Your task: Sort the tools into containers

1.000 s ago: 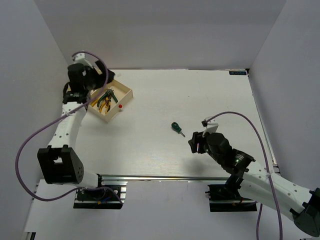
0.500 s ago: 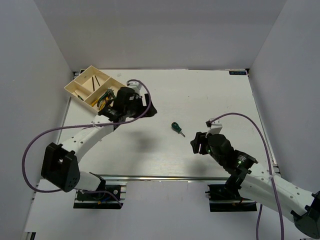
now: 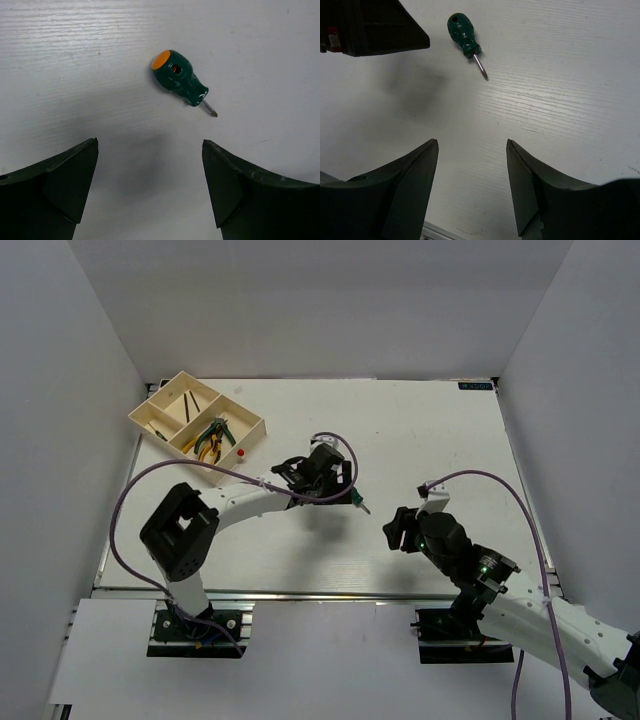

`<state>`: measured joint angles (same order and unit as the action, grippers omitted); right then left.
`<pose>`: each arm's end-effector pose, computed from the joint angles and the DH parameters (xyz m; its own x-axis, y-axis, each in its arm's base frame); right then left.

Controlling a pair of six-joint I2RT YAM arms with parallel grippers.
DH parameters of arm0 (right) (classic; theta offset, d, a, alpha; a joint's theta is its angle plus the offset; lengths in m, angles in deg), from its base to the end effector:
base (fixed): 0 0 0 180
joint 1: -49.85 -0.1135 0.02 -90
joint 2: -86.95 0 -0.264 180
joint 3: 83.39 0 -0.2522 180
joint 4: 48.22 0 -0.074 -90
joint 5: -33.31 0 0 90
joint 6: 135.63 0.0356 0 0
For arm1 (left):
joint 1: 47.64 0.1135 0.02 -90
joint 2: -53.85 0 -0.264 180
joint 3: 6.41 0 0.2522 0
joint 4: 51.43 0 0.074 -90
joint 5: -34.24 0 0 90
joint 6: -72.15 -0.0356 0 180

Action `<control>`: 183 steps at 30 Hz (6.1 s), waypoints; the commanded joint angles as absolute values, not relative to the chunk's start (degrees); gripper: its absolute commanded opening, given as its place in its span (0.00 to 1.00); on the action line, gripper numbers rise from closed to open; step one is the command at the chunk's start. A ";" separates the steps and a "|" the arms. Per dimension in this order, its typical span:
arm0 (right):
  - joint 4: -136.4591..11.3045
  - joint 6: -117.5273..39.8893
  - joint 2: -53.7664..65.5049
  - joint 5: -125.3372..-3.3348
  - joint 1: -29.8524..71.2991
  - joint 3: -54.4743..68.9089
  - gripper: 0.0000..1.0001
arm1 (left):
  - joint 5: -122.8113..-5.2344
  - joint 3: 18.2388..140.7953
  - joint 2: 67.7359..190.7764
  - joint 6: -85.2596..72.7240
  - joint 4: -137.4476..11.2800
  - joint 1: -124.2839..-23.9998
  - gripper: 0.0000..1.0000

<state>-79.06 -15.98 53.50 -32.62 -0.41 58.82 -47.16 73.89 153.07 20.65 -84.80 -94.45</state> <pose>0.1048 0.1034 0.2306 -0.4798 0.1294 -0.8678 -0.2663 0.9209 0.2846 0.2555 -0.2644 0.2059 -0.8335 -0.0114 -0.5523 0.1781 0.9409 -0.2882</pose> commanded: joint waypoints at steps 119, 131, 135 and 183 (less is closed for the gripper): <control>-74.90 -15.49 55.40 -37.97 -0.34 62.64 0.60 | -42.93 78.80 137.88 6.94 -86.46 -50.90 0.00; -72.97 -16.27 54.43 -38.15 -0.69 63.60 0.60 | -45.39 78.98 138.22 6.94 -84.96 -39.91 0.00; -71.56 -16.89 53.20 -37.97 -0.60 63.87 0.61 | -45.83 79.59 139.89 7.46 -83.56 -37.81 0.00; -62.69 -20.59 33.34 -40.17 -0.51 60.62 0.66 | -31.77 90.23 169.69 0.87 -58.41 -34.46 0.29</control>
<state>-64.99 -20.40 33.63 -40.42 -0.41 63.15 -32.34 87.88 170.49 1.03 -59.17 -34.87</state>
